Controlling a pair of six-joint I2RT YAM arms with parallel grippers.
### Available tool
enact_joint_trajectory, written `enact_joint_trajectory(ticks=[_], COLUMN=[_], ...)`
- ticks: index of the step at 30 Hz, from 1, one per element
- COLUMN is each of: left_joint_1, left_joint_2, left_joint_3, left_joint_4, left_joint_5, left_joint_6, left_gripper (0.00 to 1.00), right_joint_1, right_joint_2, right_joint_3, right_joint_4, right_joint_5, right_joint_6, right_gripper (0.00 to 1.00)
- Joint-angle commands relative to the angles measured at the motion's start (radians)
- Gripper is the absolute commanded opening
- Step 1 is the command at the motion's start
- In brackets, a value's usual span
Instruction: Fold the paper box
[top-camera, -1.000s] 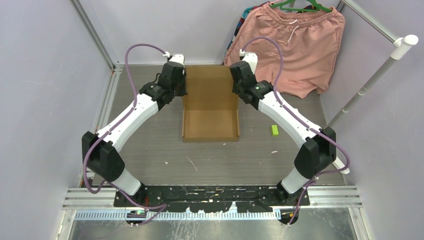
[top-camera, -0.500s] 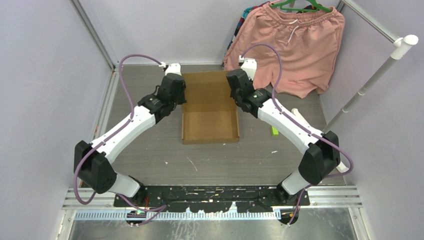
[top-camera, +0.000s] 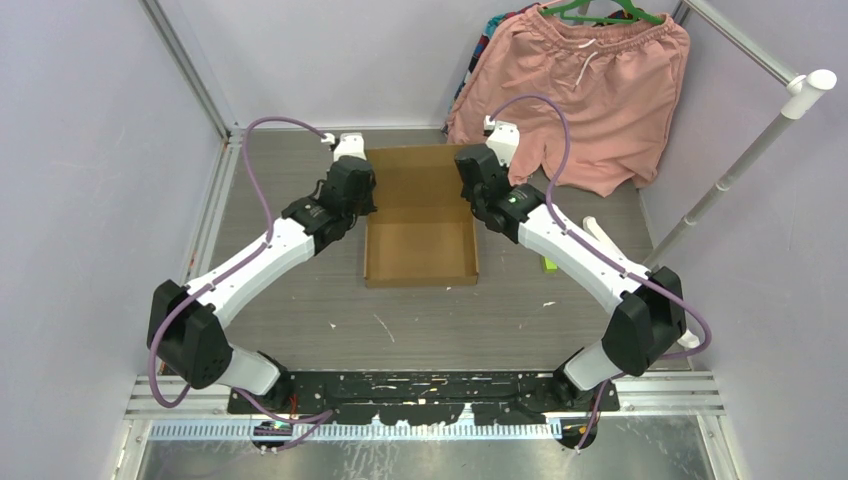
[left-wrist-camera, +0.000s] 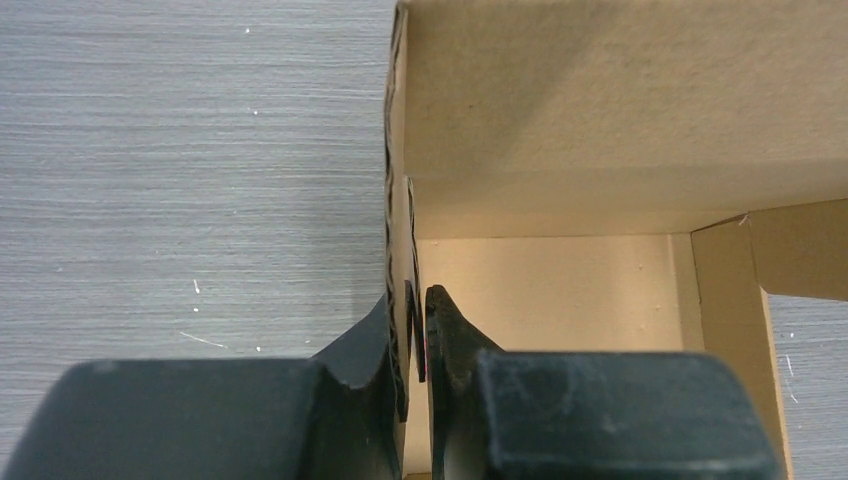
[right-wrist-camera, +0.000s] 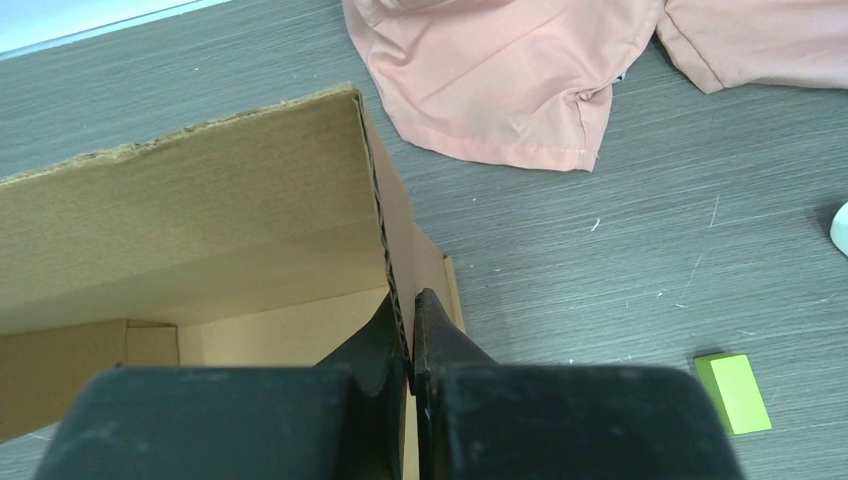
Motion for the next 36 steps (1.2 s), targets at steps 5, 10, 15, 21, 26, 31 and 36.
enact_joint_trajectory(ticks=[5,10,15,21,26,31,36], left_joint_1=[-0.02,-0.021,-0.031,-0.055,-0.075,-0.089,-0.094], left_joint_2=[-0.044,-0.057,-0.071,-0.096,-0.127,-0.157,-0.185], left_joint_3=[-0.033,-0.056,-0.087,-0.144,-0.214,-0.262,-0.302], left_joint_4=[0.047,0.059,0.077,0.119,0.167,0.181,0.189], left_joint_5=[0.024,0.03,0.024,0.005,-0.022,-0.052,-0.063], left_joint_6=[-0.027,-0.033,-0.034,-0.027,-0.03,-0.037,-0.046], left_gripper=[0.11,0.11,0.1,0.1,0.1,0.1,0.09], right_joint_1=[0.017,0.028,0.036,0.046,0.05,0.062,0.085], right_joint_2=[-0.051,-0.06,-0.08,-0.108,-0.138,-0.158,-0.172], right_joint_3=[-0.027,-0.062,-0.099,-0.154,-0.209,-0.258,-0.302], right_joint_4=[0.077,0.094,0.103,0.113,0.129,0.138,0.147], right_joint_5=[-0.032,-0.024,-0.007,0.009,0.013,0.021,0.036], right_joint_6=[0.095,0.105,0.1,0.094,0.1,0.11,0.122], right_gripper=[0.01,0.01,0.01,0.01,0.01,0.01,0.01])
